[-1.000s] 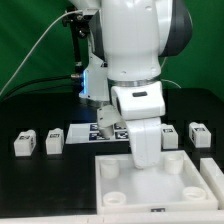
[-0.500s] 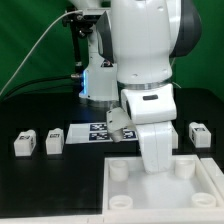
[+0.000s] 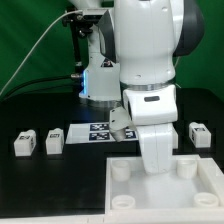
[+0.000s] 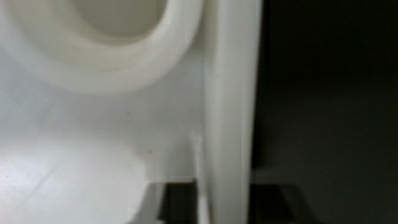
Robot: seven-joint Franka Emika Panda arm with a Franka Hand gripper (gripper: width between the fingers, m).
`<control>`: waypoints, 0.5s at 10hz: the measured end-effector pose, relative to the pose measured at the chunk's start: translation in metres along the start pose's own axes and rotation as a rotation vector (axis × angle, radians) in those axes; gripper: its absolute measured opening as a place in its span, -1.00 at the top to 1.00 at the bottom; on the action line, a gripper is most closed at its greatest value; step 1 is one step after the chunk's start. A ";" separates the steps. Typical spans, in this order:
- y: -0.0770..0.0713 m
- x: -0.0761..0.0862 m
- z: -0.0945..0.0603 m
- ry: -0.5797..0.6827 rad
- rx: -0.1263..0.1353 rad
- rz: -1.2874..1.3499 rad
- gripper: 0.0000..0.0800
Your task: Assemble one leg
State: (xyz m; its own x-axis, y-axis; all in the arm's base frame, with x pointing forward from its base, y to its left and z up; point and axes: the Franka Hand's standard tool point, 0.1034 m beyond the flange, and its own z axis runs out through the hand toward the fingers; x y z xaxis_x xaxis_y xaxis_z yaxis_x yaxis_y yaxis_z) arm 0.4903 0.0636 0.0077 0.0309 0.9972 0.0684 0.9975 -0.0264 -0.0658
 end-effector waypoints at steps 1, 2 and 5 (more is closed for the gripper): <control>0.000 0.000 0.000 0.000 0.000 0.001 0.42; 0.000 -0.001 0.000 0.000 0.000 0.001 -0.04; 0.000 -0.001 0.000 0.000 0.000 0.003 -0.57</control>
Offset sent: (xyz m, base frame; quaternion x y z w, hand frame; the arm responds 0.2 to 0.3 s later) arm 0.0000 0.0000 0.0000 0.0000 0.0000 0.0000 1.0000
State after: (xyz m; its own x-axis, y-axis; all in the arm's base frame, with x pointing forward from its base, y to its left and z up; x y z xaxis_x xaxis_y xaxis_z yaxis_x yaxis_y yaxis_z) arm 0.4903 0.0622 0.0075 0.0336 0.9971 0.0681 0.9974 -0.0291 -0.0664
